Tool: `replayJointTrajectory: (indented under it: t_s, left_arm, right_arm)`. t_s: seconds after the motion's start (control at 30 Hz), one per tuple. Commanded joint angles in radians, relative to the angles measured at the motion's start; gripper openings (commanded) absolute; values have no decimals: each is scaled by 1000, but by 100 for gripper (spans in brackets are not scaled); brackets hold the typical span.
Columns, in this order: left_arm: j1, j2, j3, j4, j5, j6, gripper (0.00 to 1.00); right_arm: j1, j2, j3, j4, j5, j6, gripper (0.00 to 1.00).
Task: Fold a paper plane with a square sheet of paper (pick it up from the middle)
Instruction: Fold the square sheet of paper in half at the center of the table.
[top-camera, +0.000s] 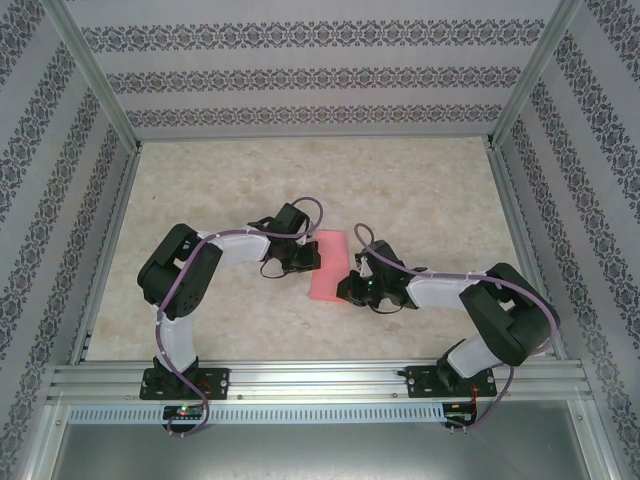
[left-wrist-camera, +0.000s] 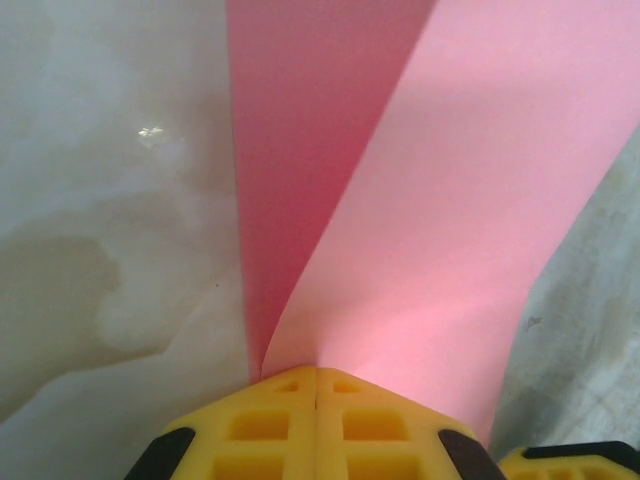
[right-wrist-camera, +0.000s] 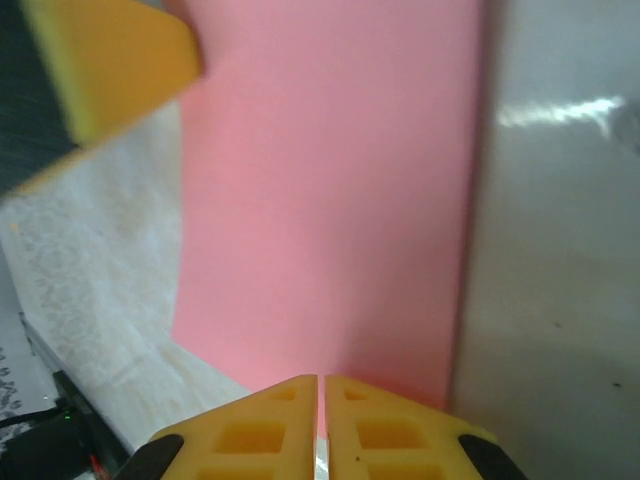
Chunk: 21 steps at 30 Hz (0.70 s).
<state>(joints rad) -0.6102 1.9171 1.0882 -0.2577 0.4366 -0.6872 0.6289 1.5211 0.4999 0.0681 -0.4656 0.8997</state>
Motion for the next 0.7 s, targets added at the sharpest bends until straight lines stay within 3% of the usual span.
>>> replayJointTrajectory:
  t_s: [0.0,0.23,0.4,0.67]
  left_arm:
    - [-11,48,-4,-79,-59,24,0]
    - [-10,47,-2,-84,-61,28,0]
    - [-10,48,-2,-86,-61,32,0]
    - [-10,59,1,-86,-58,31,0]
  right_arm:
    - [11,45,-31,8,17,9,10]
    - [2,-33,34,-92,41,-20,9]
    - [-88,-104,119,-91,25,-55,11]
    - [-160,62,242,-7,-19,-84,10]
